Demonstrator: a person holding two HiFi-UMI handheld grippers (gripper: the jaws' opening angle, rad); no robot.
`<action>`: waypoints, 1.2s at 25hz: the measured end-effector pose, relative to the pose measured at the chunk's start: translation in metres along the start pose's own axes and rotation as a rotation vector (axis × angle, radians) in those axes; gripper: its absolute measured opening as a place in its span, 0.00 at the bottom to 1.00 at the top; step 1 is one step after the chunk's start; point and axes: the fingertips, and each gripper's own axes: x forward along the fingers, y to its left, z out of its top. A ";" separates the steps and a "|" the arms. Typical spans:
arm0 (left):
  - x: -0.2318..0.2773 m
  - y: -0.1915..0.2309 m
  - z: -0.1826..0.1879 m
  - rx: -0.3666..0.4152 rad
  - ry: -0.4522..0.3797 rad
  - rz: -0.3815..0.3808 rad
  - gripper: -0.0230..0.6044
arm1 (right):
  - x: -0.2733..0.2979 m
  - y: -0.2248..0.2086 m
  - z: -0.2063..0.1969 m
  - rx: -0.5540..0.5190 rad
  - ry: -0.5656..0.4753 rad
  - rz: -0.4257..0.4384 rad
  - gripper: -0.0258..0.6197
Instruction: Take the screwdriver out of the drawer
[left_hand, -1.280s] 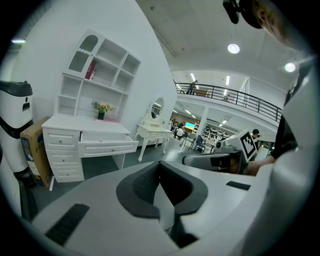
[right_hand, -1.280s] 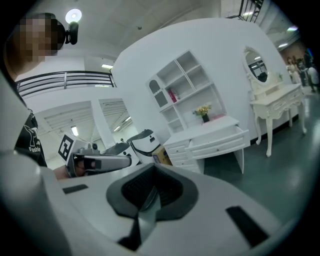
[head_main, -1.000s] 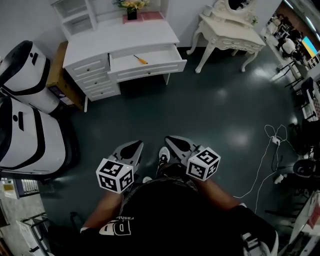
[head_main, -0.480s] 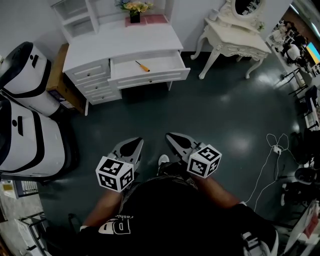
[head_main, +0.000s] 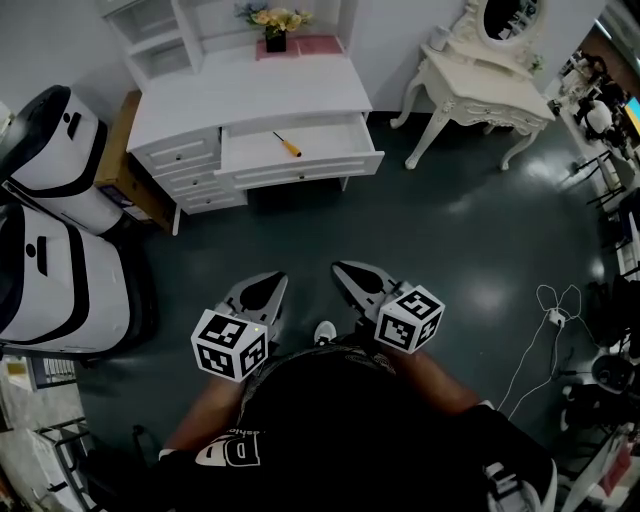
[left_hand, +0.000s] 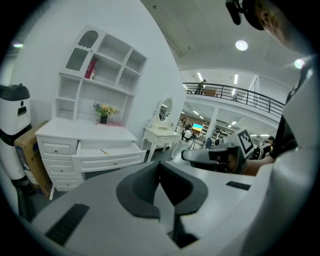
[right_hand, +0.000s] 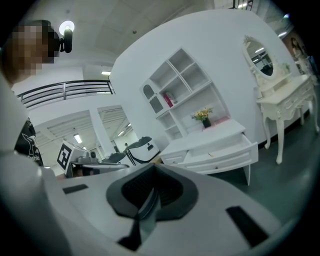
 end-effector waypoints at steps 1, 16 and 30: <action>0.005 -0.001 0.003 0.002 -0.001 0.002 0.06 | 0.000 -0.004 0.003 -0.001 0.000 0.004 0.05; 0.060 -0.009 0.031 0.020 0.004 0.009 0.06 | -0.005 -0.050 0.030 -0.007 -0.020 0.026 0.05; 0.092 -0.018 0.038 0.033 0.035 0.004 0.06 | -0.013 -0.080 0.035 0.025 -0.021 0.021 0.05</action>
